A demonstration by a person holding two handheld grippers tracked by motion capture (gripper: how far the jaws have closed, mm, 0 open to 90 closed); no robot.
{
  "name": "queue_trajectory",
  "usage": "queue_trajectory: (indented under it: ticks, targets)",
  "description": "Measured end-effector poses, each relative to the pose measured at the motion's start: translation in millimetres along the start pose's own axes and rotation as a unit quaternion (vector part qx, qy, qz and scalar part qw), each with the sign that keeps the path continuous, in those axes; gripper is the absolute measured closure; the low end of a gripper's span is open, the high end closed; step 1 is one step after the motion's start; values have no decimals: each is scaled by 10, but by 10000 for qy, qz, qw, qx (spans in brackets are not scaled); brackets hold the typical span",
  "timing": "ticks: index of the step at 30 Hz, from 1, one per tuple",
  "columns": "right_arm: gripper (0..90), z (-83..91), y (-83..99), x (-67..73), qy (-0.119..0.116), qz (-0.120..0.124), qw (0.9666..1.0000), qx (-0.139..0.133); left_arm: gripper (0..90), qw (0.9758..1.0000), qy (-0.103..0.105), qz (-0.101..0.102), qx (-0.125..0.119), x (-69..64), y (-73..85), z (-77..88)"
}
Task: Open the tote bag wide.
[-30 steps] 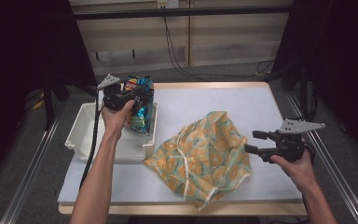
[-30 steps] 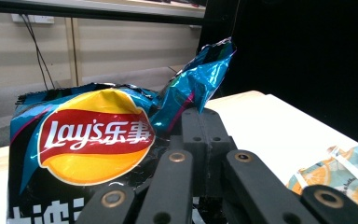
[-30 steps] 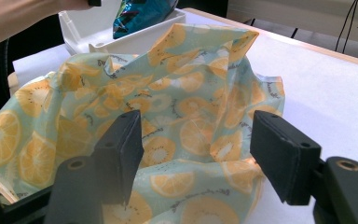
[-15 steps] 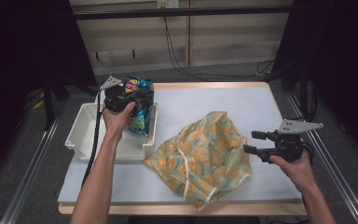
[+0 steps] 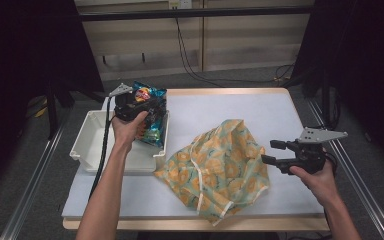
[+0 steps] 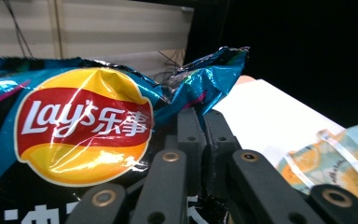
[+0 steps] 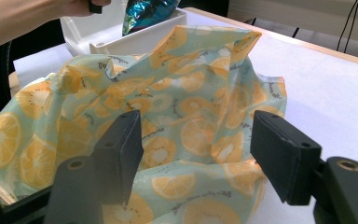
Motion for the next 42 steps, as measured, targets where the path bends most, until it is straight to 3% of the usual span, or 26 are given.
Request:
queue_trajectory:
  ticks: [5, 6, 7, 11, 17, 25, 27, 29, 30, 36, 42]
  targets:
    - [338, -3, 3, -3, 5, 1, 10000, 9, 755, 9998, 160, 134, -6, -28, -8, -2]
    - [338, -5, 3, -3, 7, 6, 10000, 9, 734, 9999, 115, 109, 44, -28, -5, 3]
    - [338, -5, 3, -3, 4, 4, 10000, 9, 703, 9996, 261, 116, -20, -58, -18, -3]
    - [337, 1, -1, -6, 8, -4, 10000, -10, 646, 9995, 305, 119, 17, -82, -13, -6]
    - [337, -1, 2, -5, 11, -1, 10000, 3, 579, 9995, 306, 75, 35, -110, -28, 15]
    - [337, -3, 2, -3, 8, -4, 10000, 7, 486, 9994, 236, -152, 208, -148, -55, 52]
    - [337, -3, 2, -2, 9, 1, 10000, 6, 427, 9995, 237, -167, 108, -183, -121, 100]
    - [337, -2, -1, 2, 3, -14, 10000, -3, 426, 9994, 249, -220, 97, -200, -137, 114]
    - [337, -2, -1, 2, 3, -14, 10000, -3, 426, 9994, 135, -293, 130, -199, -154, 134]
    - [337, -17, 5, 8, -13, 13, 10000, 21, 451, 9992, 145, -347, 138, -215, -182, 201]
    - [337, -5, 4, 1, -1, 2, 10000, 14, 526, 9987, 274, -431, 8, -301, -205, 353]
Point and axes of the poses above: each handheld gripper's, and its own axes: z roughly backward along the jaws, y roughly out of its underside, x roughly to its left, the point moved 10 cm from there along -z, roughly forward along the jaws, and after that the axes turned 2 degrees about y, right-handed, at the moved point
